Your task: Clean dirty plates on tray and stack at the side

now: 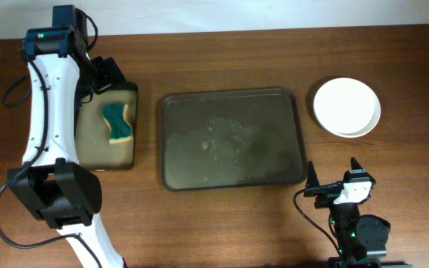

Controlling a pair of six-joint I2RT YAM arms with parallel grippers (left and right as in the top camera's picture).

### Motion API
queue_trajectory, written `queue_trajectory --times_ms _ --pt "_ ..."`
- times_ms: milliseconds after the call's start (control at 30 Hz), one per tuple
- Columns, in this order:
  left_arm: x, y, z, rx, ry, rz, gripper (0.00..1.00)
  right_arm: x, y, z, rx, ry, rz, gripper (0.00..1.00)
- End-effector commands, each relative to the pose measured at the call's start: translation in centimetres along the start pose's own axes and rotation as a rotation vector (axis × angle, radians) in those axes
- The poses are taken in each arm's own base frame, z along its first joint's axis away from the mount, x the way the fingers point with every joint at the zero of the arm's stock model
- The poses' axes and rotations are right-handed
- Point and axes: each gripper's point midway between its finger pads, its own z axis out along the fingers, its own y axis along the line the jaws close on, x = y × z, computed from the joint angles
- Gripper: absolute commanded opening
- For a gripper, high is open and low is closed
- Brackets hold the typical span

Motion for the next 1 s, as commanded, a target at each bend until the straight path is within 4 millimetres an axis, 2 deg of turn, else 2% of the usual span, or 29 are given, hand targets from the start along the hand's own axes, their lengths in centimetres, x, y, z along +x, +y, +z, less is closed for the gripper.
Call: queue_trajectory --times_ms 0,167,233,533,633,700,833,967 --pt "-0.3 0.1 -0.7 0.013 -0.015 -0.002 0.99 0.3 -0.4 0.0 0.022 0.005 -0.005 0.98" --pt "-0.3 0.1 -0.9 0.015 -0.021 -0.002 1.0 0.3 -0.4 0.0 0.022 0.005 -0.005 0.98" --pt "-0.3 0.9 -1.5 -0.022 -0.037 -0.002 0.99 0.3 -0.4 0.0 0.022 0.005 -0.005 0.98" --pt "2.3 2.4 -7.4 0.002 -0.117 0.032 0.99 0.3 -0.4 0.0 0.022 0.005 -0.005 0.98" --pt "4.1 2.5 -9.4 0.054 -0.228 0.099 0.99 0.3 -0.4 0.0 0.022 0.005 -0.005 0.98" --pt "6.2 2.5 -10.4 0.108 -0.334 0.137 0.99 0.3 -0.4 0.0 0.022 0.005 -0.005 0.98" --pt "10.2 2.4 -11.0 0.252 -0.531 0.2 0.99 0.3 -0.4 0.0 0.022 0.005 -0.005 0.98" --pt "13.3 3.0 -11.2 0.385 -0.701 0.212 0.99 0.3 -0.4 0.0 0.022 0.005 -0.005 0.98"
